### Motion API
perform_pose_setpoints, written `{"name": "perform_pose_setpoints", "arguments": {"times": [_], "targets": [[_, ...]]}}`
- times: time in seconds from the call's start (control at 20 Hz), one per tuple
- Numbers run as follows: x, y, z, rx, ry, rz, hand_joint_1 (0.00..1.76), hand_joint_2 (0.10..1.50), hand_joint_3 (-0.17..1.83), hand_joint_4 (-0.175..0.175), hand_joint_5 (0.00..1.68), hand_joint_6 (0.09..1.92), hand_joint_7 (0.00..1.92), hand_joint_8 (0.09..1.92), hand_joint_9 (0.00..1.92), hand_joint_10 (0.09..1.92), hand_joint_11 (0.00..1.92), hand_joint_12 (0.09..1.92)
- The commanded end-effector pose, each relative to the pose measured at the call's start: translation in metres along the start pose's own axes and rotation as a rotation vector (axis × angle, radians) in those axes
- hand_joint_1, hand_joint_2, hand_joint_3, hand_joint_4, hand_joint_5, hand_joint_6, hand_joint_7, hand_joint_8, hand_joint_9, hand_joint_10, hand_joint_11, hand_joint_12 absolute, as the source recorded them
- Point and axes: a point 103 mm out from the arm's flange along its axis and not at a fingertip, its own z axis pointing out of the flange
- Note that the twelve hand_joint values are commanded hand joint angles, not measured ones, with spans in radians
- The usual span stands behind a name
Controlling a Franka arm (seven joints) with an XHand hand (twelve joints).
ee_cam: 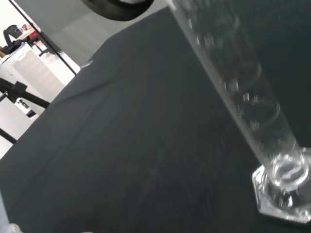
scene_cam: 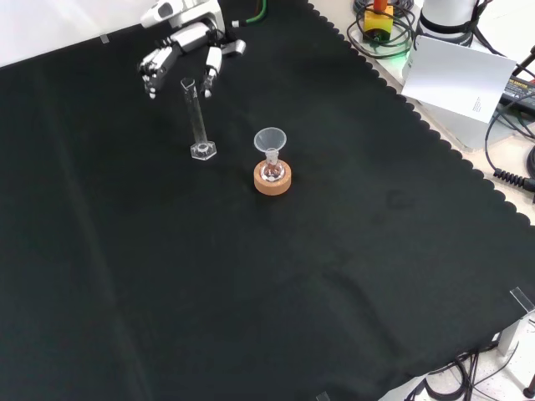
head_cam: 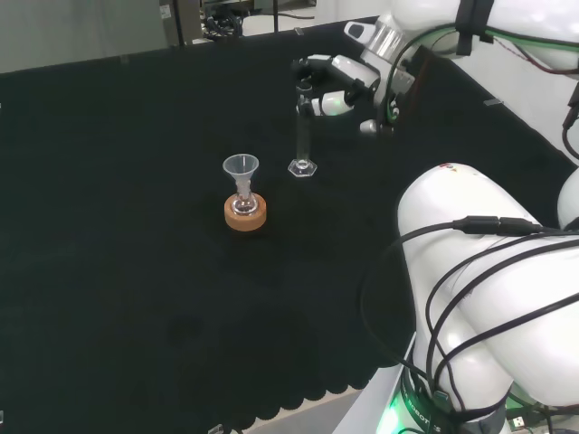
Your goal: Put the graduated cylinder back on the table.
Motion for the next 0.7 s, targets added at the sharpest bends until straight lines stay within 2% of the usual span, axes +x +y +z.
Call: {"name": "perform_pose_setpoints", "arguments": {"times": [0.05,0.35,0.45,0.7], "targets": [[0.038,-0.024,-0.051,-0.010,-0.141,0.005,0.82,0.92,-0.17,-0.068,0.31,0.17,0.11,0.68,0.61,0.09,0.09,1.41],[0.080,-0.044,-0.084,-0.027,-0.234,0.025,0.80,0.93,-0.17,-0.067,0.31,0.15,0.11,0.68,0.61,0.09,0.09,1.42],[0.093,-0.052,-0.092,-0.038,-0.263,0.041,0.80,0.93,-0.17,-0.066,0.31,0.15,0.11,0.68,0.61,0.09,0.09,1.42],[0.121,-0.076,-0.107,-0.018,-0.324,0.104,0.79,0.94,-0.17,-0.063,0.28,0.13,0.09,0.67,0.61,0.09,0.09,1.42]]}}
